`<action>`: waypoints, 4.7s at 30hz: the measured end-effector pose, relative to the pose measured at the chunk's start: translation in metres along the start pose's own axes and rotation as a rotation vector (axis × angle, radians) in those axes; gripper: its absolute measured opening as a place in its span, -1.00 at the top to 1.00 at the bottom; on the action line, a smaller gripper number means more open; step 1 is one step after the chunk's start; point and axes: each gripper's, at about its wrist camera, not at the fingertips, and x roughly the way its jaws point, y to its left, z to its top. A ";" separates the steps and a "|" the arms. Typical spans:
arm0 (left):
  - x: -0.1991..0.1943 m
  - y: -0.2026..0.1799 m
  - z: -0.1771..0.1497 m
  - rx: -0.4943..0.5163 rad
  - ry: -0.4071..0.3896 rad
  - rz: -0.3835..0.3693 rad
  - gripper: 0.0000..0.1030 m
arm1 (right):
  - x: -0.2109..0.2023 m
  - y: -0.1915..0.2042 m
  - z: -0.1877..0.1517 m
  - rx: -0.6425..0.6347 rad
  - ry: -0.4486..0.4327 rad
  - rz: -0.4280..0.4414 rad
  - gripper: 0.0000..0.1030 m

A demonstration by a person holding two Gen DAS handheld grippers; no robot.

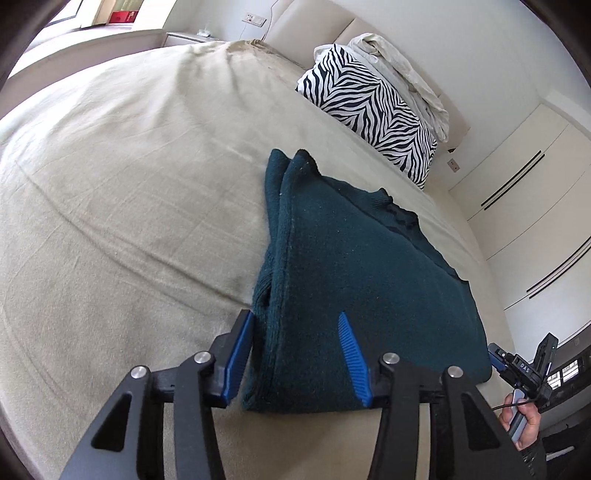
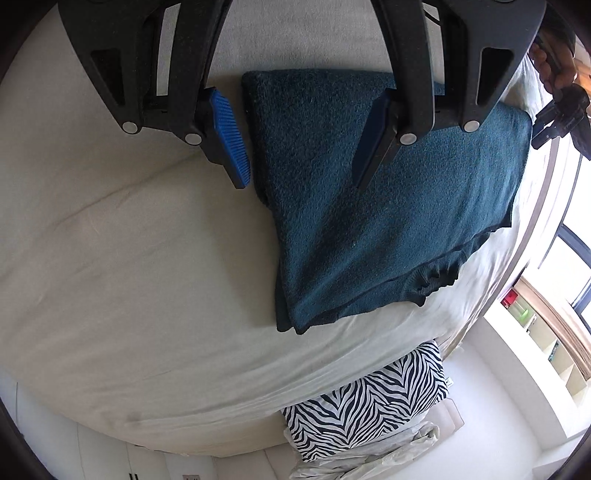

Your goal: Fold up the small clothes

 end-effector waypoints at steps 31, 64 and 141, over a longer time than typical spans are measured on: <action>-0.012 0.014 -0.033 0.007 -0.024 0.039 0.86 | 0.010 0.003 -0.012 -0.099 0.033 -0.101 0.29; 0.125 -0.084 0.059 0.332 0.003 0.169 0.07 | 0.141 0.137 0.060 0.123 0.151 0.491 0.06; 0.000 0.054 0.008 -0.274 0.042 -0.204 -0.27 | -0.012 0.034 -0.038 0.535 -0.057 0.540 -0.22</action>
